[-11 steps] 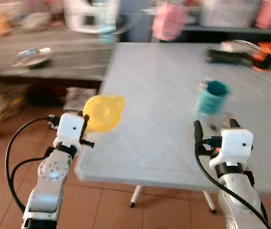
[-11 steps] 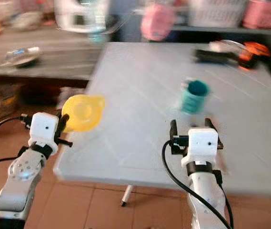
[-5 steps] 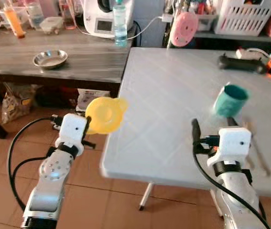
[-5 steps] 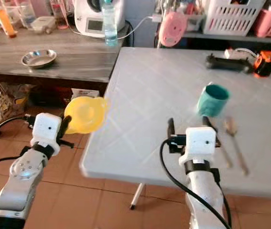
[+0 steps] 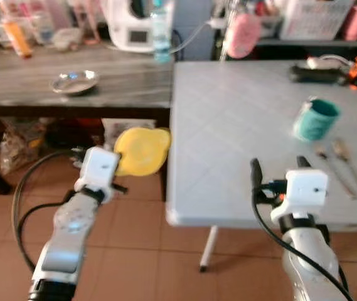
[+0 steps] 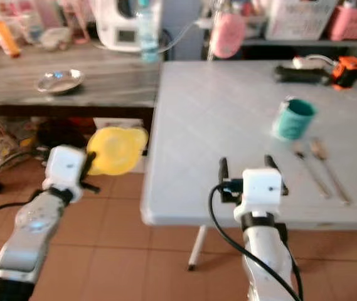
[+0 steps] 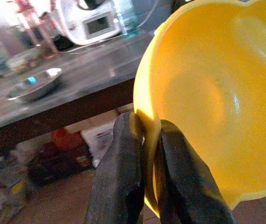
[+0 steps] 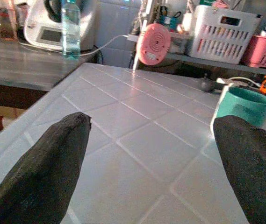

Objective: Setting the table

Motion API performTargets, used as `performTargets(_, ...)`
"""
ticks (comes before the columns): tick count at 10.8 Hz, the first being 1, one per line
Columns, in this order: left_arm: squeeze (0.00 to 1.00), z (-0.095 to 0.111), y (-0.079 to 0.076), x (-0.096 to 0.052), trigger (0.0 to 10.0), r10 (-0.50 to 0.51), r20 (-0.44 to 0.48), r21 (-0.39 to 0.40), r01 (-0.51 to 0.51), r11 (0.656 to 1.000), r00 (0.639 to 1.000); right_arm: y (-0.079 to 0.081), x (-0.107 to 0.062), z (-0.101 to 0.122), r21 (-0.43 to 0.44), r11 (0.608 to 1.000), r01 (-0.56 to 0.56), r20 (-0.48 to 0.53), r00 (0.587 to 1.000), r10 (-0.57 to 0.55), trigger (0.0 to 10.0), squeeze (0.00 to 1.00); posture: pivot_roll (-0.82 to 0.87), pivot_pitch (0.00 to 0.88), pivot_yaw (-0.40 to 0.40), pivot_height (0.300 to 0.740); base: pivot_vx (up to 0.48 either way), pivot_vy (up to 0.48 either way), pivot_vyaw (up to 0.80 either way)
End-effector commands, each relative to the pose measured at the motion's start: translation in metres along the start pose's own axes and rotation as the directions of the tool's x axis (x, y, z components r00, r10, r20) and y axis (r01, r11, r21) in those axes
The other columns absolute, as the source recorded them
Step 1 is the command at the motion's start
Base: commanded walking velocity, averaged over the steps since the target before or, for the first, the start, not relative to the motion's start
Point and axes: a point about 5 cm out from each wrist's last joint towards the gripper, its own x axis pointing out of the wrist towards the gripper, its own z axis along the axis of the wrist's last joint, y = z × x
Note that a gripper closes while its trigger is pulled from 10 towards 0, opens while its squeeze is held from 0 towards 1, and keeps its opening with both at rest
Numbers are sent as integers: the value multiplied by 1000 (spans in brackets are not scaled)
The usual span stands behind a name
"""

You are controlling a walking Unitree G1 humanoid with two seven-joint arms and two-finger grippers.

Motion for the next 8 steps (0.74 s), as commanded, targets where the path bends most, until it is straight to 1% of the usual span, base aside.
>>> performTargets(1,0,3,-5,2,10000,-19,11,-7,19,1000,1000,-7,-1,1,-11,1000,29,2,1000,-29,10000,0,12,91,54,740,0,480,0)
performTargets(5,0,4,-9,8,10000,-17,17,-26,17,1000,1000,-7,0,2,-14,1000,27,7,1000,-27,10000,0,12,94,49,740,0,480,0)
performTargets(7,0,5,-8,11,10000,-16,18,-28,16,999,1000,-7,1,3,-14,999,36,15,999,-36,10000,0,11,101,68,740,0,480,0)
performTargets(8,0,7,-8,13,10000,-24,27,-17,24,1000,999,-5,0,2,-8,999,40,13,999,-40,10000,0,11,101,71,740,0,480,0)
